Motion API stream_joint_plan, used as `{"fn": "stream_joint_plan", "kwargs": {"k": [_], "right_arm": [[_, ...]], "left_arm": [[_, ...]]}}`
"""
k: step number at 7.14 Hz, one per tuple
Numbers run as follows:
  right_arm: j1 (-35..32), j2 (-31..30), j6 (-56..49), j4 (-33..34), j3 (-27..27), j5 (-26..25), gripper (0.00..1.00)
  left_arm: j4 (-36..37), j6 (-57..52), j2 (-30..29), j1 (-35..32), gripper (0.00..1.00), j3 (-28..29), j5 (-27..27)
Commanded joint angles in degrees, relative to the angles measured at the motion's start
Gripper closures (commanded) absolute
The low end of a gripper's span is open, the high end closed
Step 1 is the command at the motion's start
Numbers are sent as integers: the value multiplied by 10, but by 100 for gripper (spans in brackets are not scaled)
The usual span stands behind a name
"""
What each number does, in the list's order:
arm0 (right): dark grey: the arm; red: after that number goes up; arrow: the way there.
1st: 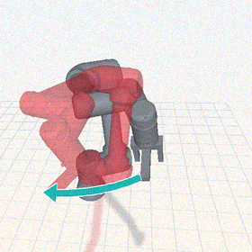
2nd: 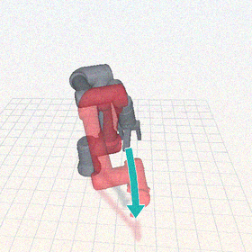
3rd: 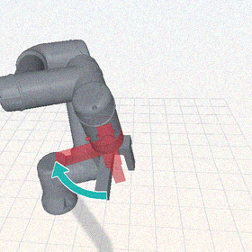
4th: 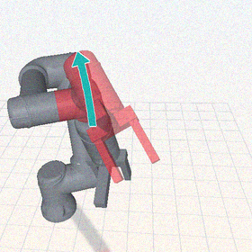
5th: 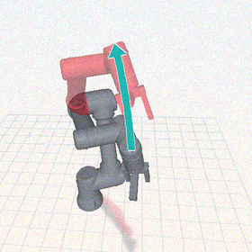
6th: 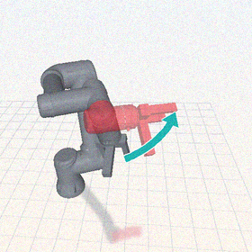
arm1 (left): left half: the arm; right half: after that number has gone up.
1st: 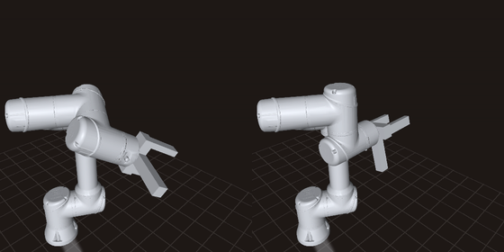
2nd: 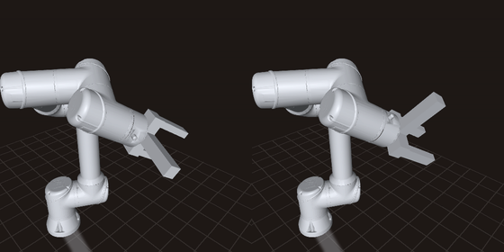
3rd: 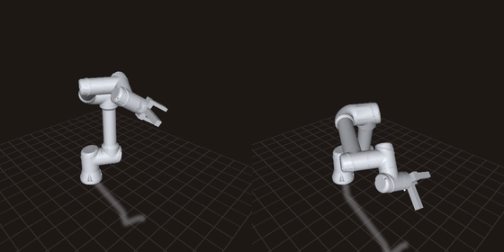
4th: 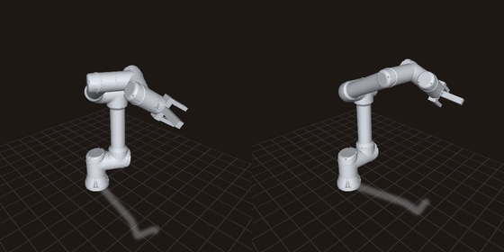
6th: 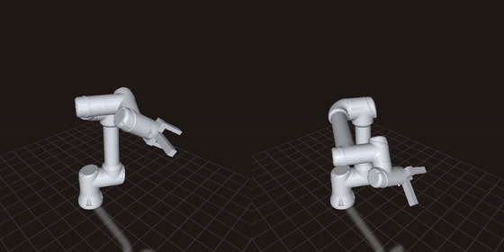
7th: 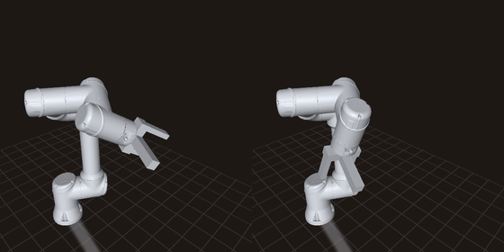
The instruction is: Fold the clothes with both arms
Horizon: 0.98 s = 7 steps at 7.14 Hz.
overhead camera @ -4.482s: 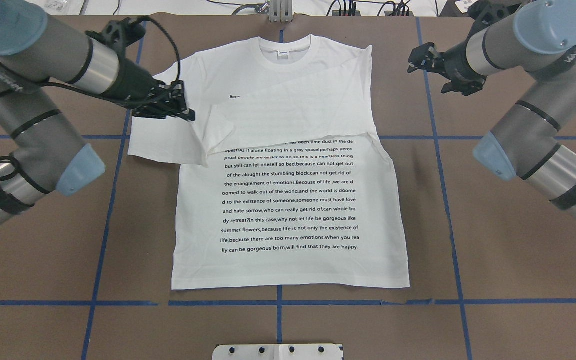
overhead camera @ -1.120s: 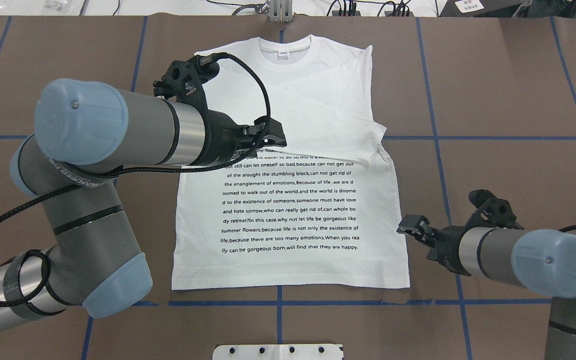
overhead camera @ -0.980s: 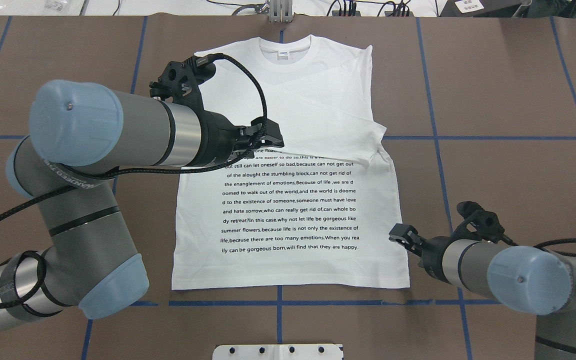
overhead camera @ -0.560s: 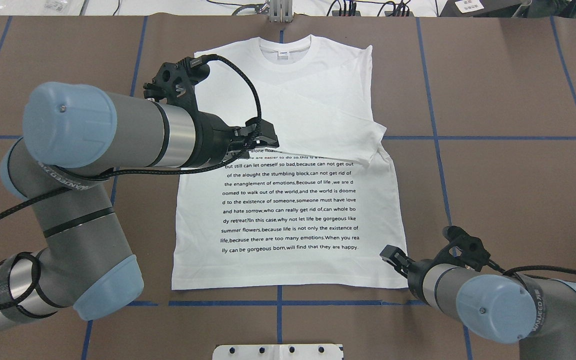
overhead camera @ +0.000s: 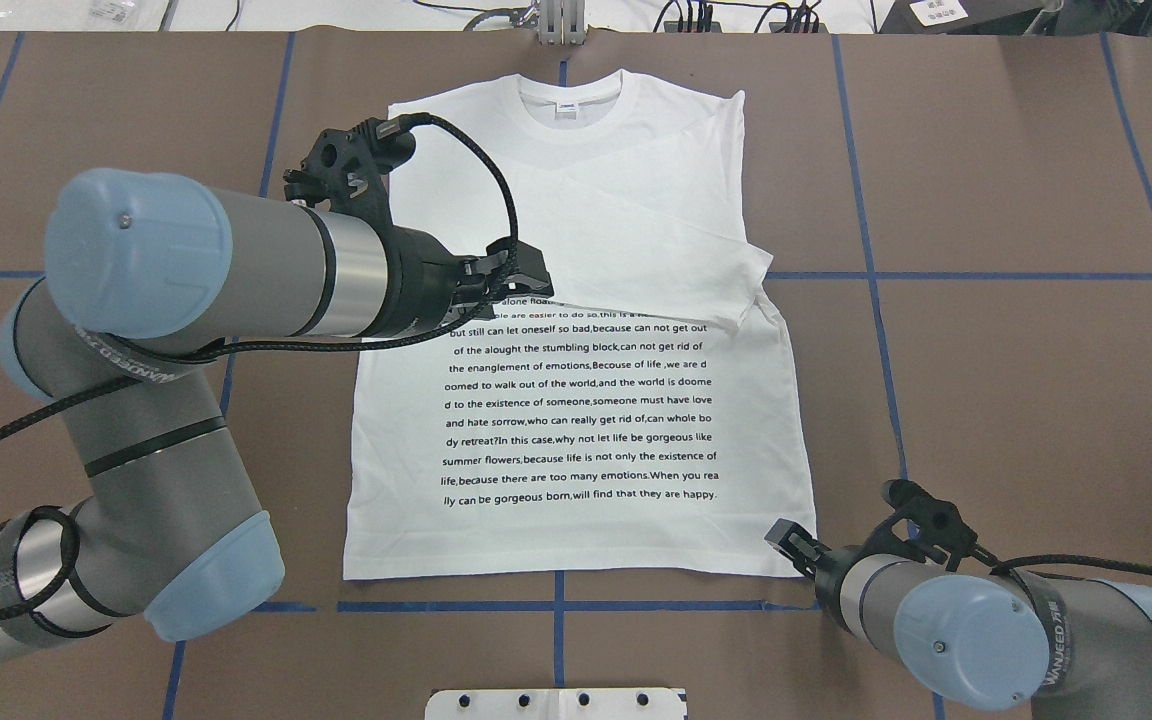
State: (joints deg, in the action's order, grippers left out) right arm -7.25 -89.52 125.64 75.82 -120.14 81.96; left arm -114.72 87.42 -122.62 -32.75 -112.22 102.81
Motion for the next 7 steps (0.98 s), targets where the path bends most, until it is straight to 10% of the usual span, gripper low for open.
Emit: {"fn": "stream_joint_plan", "kwargs": {"k": [1, 3, 5, 7], "right_arm": [[4, 1, 0, 0, 12, 0, 22], [5, 2, 0, 0, 12, 1, 34], [7, 1, 0, 1, 11, 1, 100], [13, 1, 0, 8, 7, 2, 100]], "left_arm": [[-2, 0, 6, 0, 31, 0, -1], [-3, -1, 7, 0, 31, 0, -1], [-4, -1, 7, -2, 31, 0, -1], [-4, -1, 8, -3, 31, 0, -1]]}}
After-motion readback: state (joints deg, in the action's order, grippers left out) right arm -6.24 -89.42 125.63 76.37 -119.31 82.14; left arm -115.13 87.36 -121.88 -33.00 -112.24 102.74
